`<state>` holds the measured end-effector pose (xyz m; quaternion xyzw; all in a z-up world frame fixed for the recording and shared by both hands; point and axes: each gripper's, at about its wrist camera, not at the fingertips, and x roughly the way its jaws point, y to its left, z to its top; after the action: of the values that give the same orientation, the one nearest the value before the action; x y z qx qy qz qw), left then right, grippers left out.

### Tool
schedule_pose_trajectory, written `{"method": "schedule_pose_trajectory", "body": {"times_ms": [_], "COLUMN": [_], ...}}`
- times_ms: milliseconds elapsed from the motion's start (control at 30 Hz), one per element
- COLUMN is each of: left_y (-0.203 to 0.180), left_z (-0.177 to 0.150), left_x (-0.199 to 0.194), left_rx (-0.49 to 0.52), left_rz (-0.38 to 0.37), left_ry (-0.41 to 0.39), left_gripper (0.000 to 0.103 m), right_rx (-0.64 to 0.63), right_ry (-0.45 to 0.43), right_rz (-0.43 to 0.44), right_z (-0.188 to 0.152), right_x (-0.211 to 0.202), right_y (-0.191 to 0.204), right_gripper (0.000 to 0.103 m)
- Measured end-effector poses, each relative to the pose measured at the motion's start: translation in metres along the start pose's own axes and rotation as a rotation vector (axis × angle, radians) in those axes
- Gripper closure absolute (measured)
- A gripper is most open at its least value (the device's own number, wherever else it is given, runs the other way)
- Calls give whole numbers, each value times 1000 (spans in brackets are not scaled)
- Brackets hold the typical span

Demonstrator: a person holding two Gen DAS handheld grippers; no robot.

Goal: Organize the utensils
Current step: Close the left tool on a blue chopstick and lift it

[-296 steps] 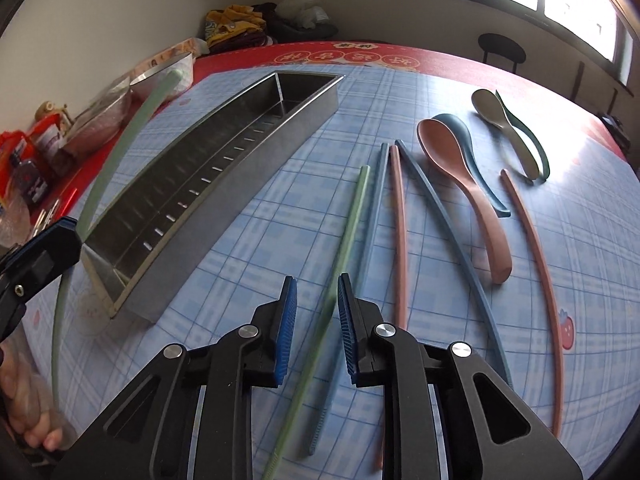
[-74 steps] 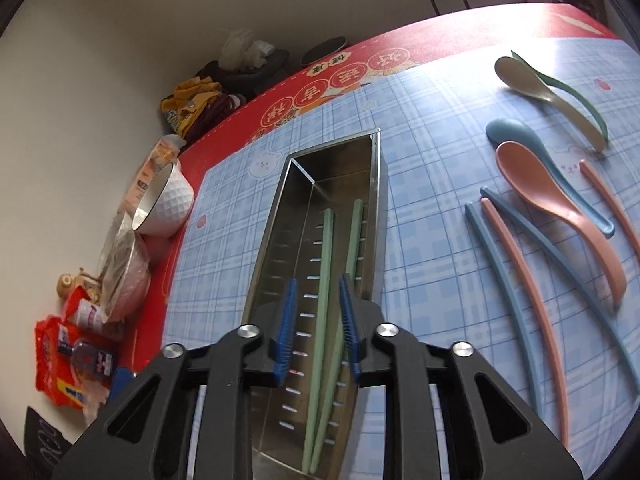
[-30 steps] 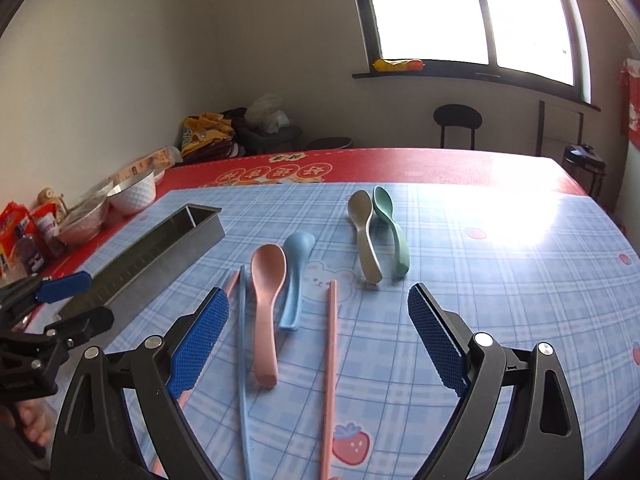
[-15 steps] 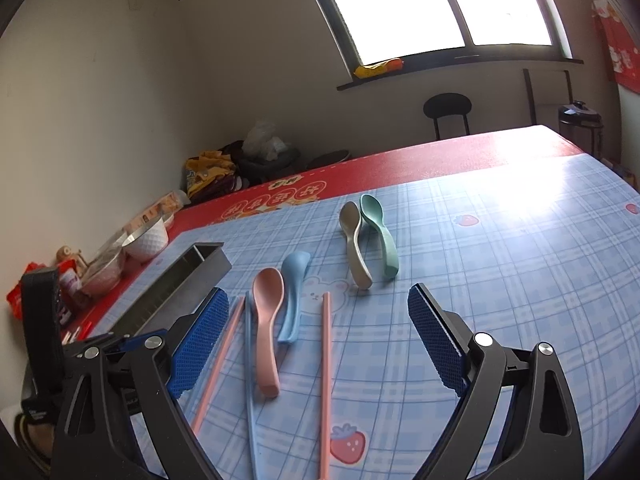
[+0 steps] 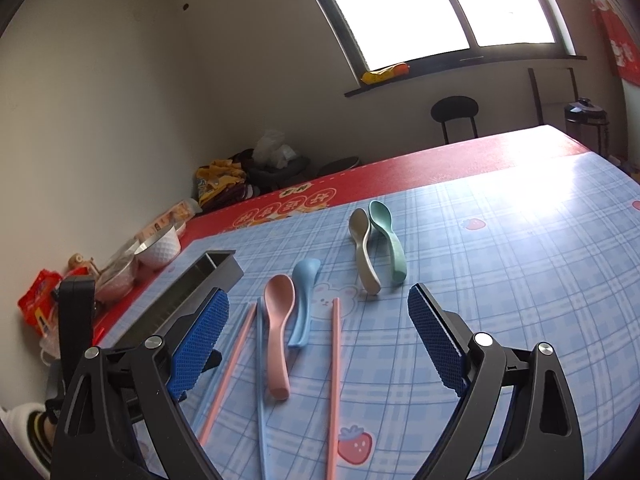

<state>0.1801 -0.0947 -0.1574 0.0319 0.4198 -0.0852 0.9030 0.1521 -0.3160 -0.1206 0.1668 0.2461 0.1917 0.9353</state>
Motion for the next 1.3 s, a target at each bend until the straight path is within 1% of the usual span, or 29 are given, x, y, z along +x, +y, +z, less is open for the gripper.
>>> {"method": "schedule_pose_trajectory", "body": {"times_ms": [133,167,200,267,400,533,600,667,767,967,1100,1300], "left_y": [-2,-2,-4,-6,-5,-2,-2,1,4,4,1,-1], "left_z": [0,-1,-2,-5,-11,-13,-12,-12,-11,-12,-12,-12], "left_x": [2,2,1,-2,-7,-6,-5,-2,-1,-1,-1,-2], "left_rx": [7,9,13,18,18,9,8,-3,-14,-13,-1,-3], "left_rz": [-7,-5,4,7,6,3,0,-10,-25,-20,-1,-1], "left_ry": [4,5,8,11,17,4,5,23,23,20,18,15], "left_gripper": [90,96,99,99,99,98,96,93,93,93,93,93], "right_rx": [9,10,11,14,20,19,24,30,33,29,33,47], "right_ry": [4,4,4,5,6,11,12,11,12,13,14,7], "right_rz": [3,4,4,5,12,16,19,21,24,29,31,37], "right_z": [0,0,0,0,-1,-1,-1,-1,-1,-2,-2,-3], "right_x": [1,1,1,1,2,3,3,3,3,4,4,3], "right_y": [-1,-1,-1,-2,-3,-2,-3,-4,-5,-3,-4,-7], "right_gripper": [15,15,15,15,15,15,15,15,15,15,15,15]}}
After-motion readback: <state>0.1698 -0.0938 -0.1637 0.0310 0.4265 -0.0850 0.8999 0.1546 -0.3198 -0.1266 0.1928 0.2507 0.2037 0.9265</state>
